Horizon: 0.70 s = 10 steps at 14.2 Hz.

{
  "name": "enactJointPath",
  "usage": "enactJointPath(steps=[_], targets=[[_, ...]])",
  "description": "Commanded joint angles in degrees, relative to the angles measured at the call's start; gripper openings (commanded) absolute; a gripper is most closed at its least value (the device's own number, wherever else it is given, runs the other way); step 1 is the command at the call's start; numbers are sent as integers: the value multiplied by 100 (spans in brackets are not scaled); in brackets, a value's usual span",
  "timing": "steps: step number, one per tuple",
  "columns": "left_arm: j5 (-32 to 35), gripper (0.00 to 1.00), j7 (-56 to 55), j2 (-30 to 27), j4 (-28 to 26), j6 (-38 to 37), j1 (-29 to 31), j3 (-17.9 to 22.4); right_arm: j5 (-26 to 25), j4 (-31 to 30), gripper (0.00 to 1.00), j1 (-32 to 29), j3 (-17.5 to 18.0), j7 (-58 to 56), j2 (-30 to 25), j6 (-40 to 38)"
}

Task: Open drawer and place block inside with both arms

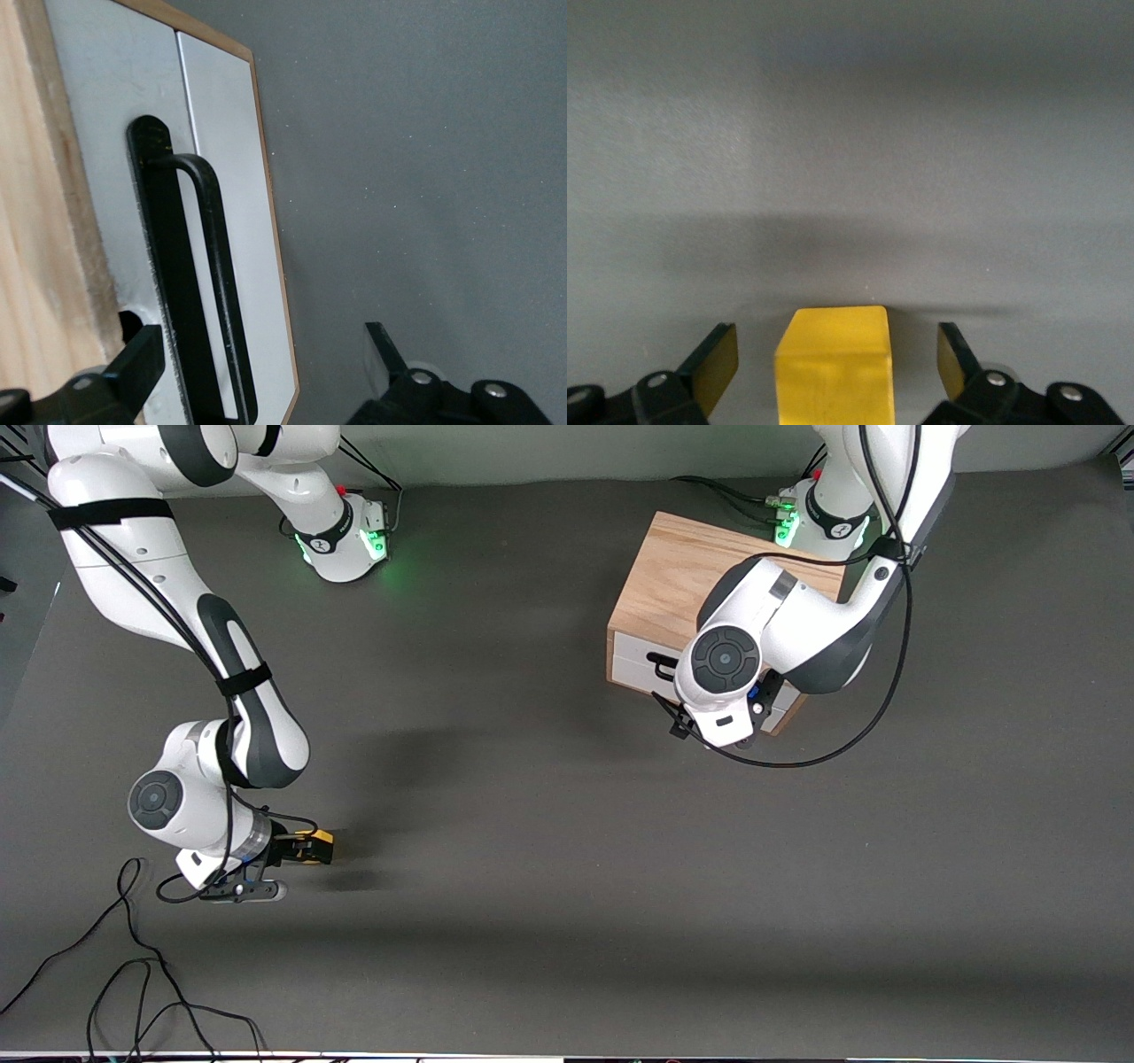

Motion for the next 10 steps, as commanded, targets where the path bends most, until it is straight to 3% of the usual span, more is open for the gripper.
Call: enactJointPath(steps=[1, 10], targets=[[141, 100, -216, 131, -72, 167, -47, 45, -78, -181, 100, 66, -52, 28, -9, 304], [441, 100, -340, 571, 7, 299, -109, 45, -95, -568, 100, 75, -52, 19, -35, 684]])
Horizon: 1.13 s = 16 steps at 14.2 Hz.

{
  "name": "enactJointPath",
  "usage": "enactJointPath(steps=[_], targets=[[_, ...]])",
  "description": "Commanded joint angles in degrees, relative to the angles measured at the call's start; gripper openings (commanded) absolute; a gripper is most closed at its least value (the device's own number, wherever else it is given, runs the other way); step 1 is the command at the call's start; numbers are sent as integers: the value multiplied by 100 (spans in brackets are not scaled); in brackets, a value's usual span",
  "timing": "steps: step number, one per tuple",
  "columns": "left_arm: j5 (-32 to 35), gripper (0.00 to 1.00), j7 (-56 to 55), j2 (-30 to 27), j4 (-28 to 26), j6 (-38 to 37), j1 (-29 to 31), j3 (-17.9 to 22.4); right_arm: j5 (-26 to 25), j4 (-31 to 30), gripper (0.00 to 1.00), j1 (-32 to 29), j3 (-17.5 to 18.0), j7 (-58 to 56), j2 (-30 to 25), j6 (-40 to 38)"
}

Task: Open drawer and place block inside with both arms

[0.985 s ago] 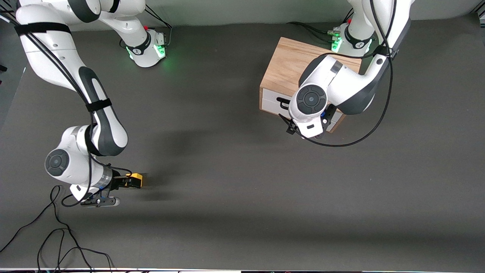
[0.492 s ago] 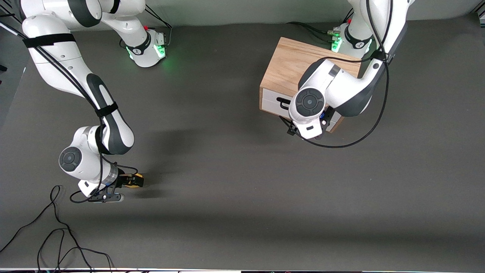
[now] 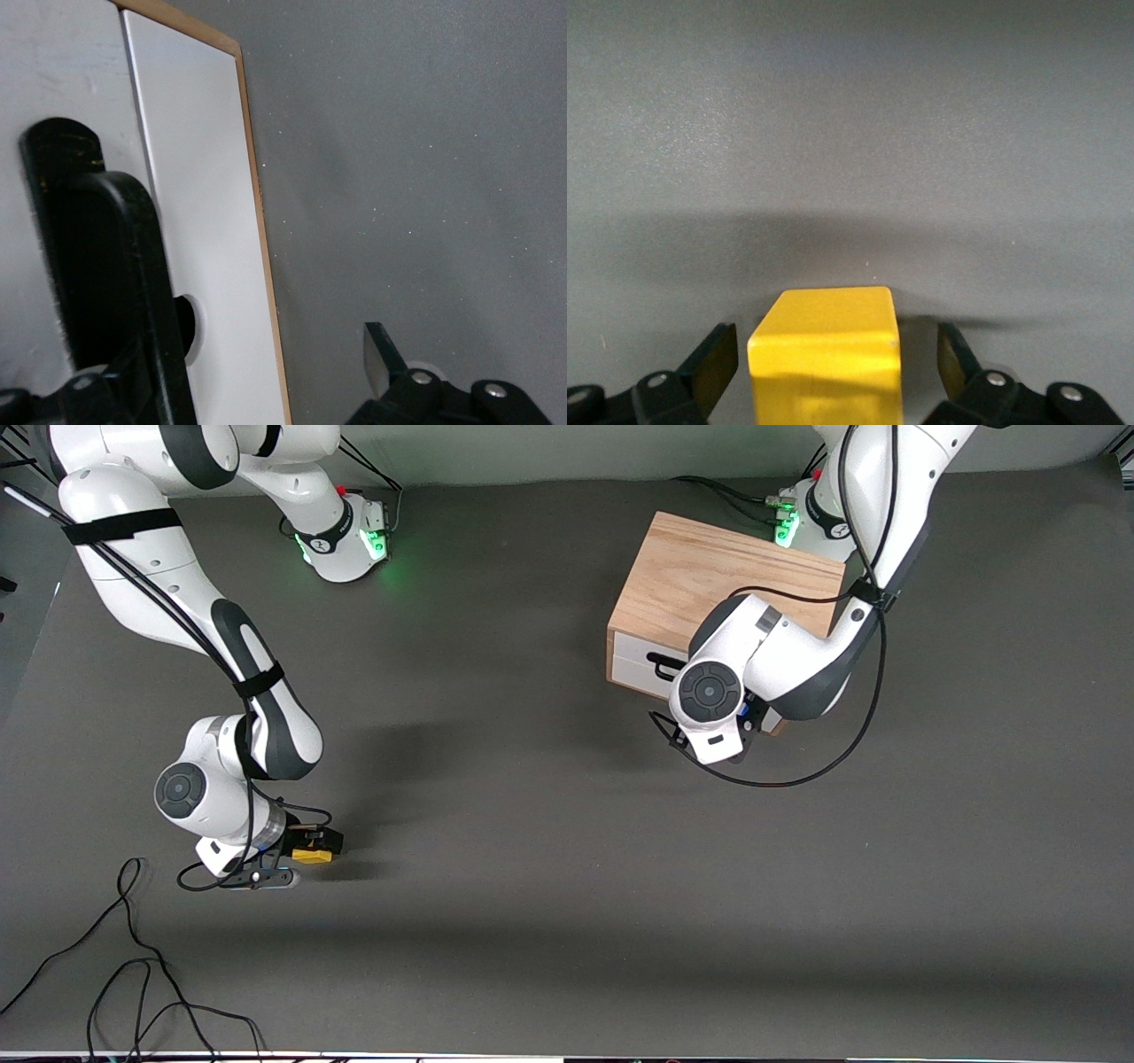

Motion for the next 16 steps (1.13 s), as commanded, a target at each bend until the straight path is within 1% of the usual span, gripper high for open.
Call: enactJointPath(steps=[1, 4, 5, 9, 12, 14, 16], targets=[[144, 100, -153, 10, 129, 20, -83, 32, -87, -124, 100, 58, -52, 19, -60, 192], [311, 100, -162, 229, 384, 20, -83, 32, -87, -125, 100, 58, -52, 19, -42, 201], [337, 100, -162, 300, 463, 20, -83, 32, -87, -125, 98, 58, -52, 10, -42, 201], [381, 100, -171, 537, 823, 20, -153, 32, -96, -125, 71, 58, -52, -51, -42, 219], [548, 100, -285, 800, 1271, 20, -189, 32, -96, -125, 52, 50, -52, -52, -33, 219], [575, 100, -285, 968, 1561, 20, -250, 32, -105, -116, 42, 58, -52, -60, -25, 219], [584, 100, -285, 1117, 1790, 29, -303, 50, -105, -116, 36, 58, -52, -60, -25, 219]])
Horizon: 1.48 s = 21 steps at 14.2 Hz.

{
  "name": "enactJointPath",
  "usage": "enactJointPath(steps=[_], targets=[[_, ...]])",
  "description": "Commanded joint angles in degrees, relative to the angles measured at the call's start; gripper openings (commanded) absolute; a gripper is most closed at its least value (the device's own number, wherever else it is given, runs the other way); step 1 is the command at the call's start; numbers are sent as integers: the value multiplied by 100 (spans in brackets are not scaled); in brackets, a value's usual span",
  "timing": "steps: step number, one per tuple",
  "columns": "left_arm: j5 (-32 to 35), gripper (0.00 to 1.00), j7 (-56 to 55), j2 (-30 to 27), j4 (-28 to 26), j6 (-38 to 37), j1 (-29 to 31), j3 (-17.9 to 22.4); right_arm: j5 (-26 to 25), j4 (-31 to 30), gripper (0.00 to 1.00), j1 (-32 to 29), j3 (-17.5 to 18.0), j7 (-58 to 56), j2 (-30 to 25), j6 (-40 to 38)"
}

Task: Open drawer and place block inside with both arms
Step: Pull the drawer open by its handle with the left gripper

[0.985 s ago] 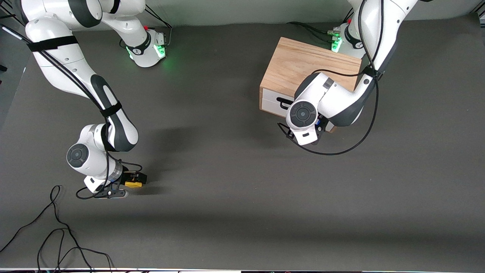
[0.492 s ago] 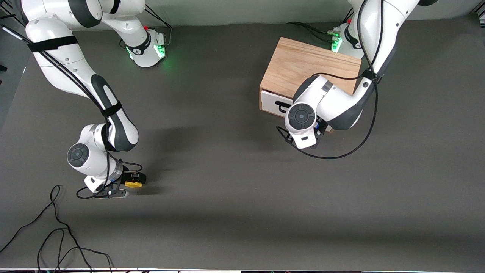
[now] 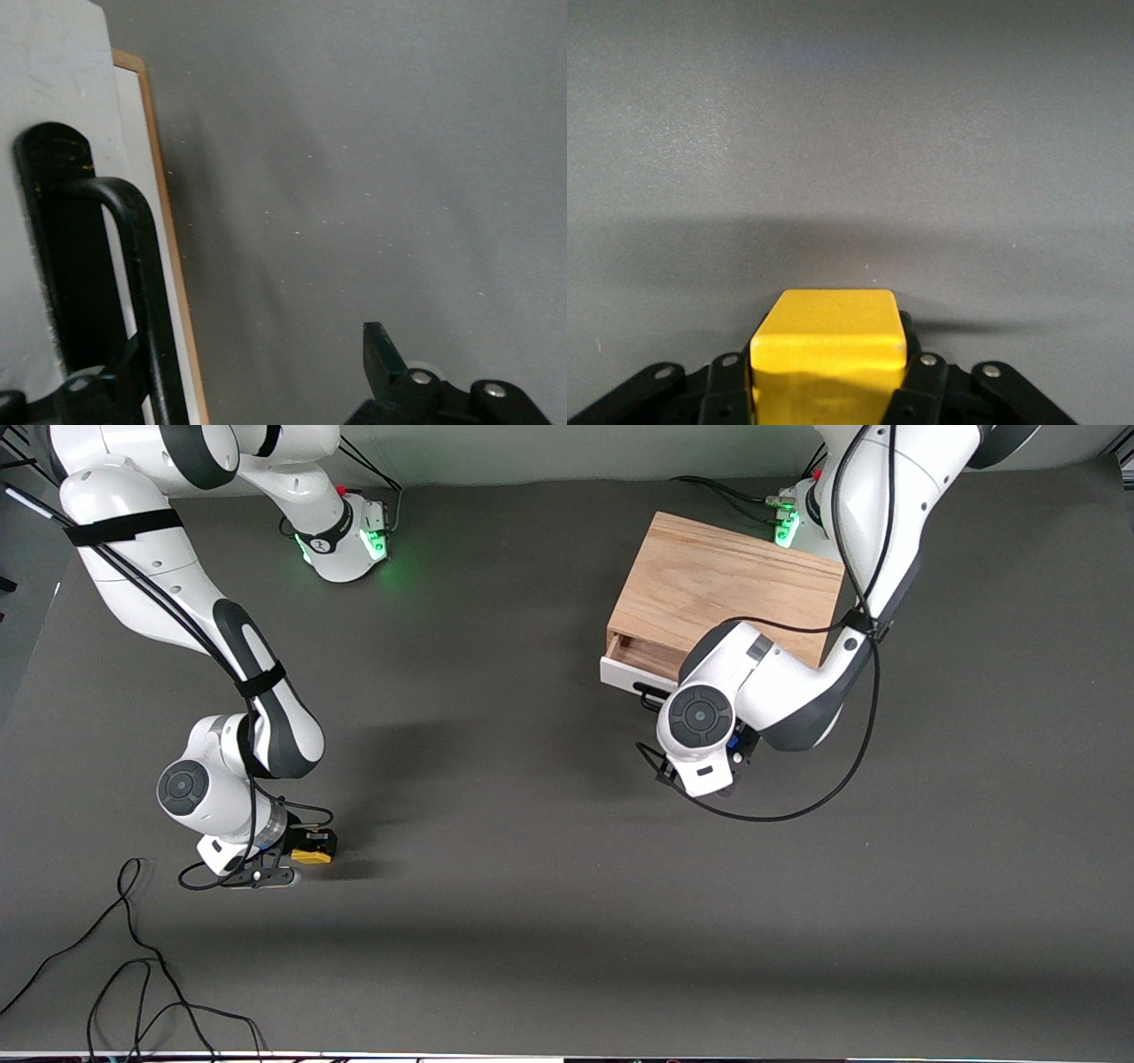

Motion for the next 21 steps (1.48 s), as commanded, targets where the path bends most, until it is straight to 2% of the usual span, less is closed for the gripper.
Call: enactJointPath(steps=[1, 5, 8, 21], targets=[[140, 100, -166, 369, 633, 37, -180, 52, -69, -75, 35, 58, -52, -59, -25, 141], [131, 100, -201, 413, 774, 440, -399, 350, -69, -75, 28, 58, -52, -59, -25, 141], [131, 100, -237, 422, 801, 529, -426, 395, -69, -57, 21, 58, -52, -50, -25, 141], [122, 100, -351, 484, 1082, 916, -566, 615, -218, -22, 12, 40, -52, -15, -25, 141]])
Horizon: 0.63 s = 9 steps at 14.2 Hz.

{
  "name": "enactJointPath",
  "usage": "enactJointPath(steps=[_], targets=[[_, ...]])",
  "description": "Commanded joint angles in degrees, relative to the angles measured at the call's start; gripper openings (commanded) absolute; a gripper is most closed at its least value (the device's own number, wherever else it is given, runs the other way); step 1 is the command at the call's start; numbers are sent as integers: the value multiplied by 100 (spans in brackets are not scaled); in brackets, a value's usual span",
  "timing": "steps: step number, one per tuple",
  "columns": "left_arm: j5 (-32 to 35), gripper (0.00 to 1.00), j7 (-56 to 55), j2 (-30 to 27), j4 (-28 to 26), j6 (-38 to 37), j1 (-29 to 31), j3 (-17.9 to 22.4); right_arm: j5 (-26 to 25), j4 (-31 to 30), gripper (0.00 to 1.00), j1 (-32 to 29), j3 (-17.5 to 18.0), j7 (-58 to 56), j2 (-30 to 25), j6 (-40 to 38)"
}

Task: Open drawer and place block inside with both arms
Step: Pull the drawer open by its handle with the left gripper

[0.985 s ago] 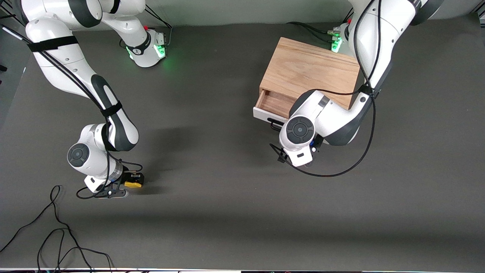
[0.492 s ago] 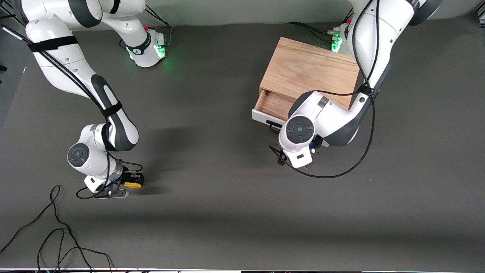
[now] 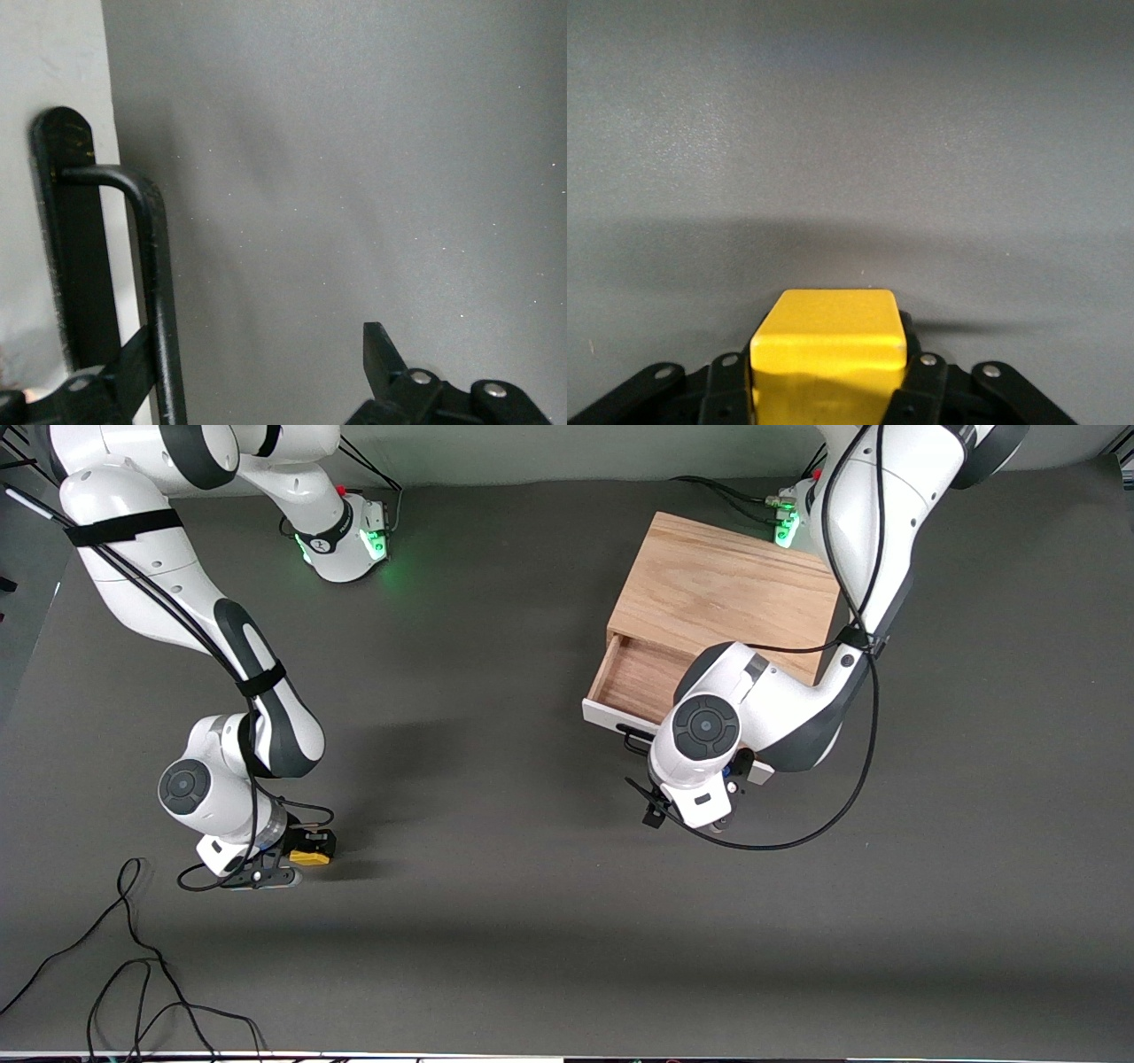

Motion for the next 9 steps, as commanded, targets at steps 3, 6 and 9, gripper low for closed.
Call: enactJointPath(steps=[3, 6, 9], targets=[[123, 100, -164, 154, 318, 236, -149, 112, -76, 13, 10, 40, -48, -23, -34, 71], [237, 100, -164, 145, 379, 421, -175, 121, -76, 22, 5, 40, -48, -14, -69, 62], [317, 100, -129, 40, 597, 360, -158, 121, -76, 31, 2, 57, -48, 29, -182, -17]])
